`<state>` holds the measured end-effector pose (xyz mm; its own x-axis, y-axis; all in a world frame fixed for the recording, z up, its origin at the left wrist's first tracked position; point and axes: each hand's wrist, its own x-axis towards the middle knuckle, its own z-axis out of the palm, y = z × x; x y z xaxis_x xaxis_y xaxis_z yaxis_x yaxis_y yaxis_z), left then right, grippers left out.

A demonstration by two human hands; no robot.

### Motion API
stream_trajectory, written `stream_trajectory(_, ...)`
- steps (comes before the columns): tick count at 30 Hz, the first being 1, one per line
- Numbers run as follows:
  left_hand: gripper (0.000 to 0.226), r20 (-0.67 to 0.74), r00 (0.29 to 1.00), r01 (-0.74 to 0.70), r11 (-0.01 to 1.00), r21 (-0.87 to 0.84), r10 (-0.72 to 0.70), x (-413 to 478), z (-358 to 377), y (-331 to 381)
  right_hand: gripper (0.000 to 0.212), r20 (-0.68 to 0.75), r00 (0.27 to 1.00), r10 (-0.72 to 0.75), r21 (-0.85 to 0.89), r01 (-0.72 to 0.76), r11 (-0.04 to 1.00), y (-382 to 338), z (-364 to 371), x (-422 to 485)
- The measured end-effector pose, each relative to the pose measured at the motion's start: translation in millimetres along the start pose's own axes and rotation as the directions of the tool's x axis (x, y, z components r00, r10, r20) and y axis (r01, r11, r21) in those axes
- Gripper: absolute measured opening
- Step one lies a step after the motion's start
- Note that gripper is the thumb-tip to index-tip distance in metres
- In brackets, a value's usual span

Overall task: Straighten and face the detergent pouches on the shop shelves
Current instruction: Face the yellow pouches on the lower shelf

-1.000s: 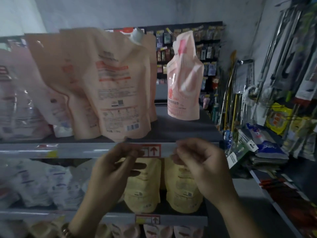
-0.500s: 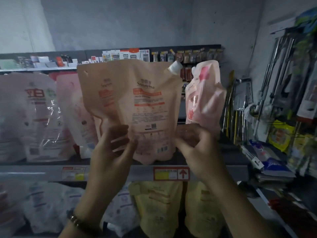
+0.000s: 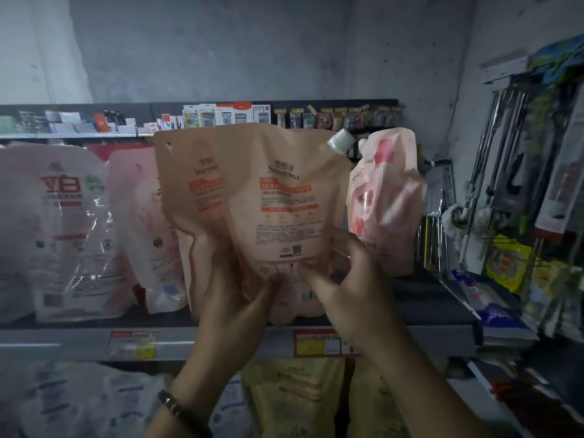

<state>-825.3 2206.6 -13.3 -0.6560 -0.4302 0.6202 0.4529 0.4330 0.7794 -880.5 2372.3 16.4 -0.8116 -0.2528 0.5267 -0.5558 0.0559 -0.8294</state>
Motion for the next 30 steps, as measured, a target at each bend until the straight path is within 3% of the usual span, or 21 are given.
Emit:
stream_trajectory(12,0.046,-0.053,0.998,0.048,0.998,0.04,-0.045,2.1,22.1,-7.5,0.064,0.012,1.0,0.028,0.04,-0.028,0.999,15.7,-18.0,-0.4)
stream_trajectory(21,0.056,0.162,0.986,0.068,0.992,-0.106,-0.05,2.6,57.6,5.2,0.081,-0.081,0.997,0.012,-0.046,-0.016,0.999,27.7,-46.1,0.4)
stream_trajectory(30,0.072,0.37,0.925,0.132,0.987,-0.086,-0.091,21.2,77.4,2.8,0.074,-0.136,0.991,-0.006,-0.144,-0.013,0.989,31.9,-82.9,1.7)
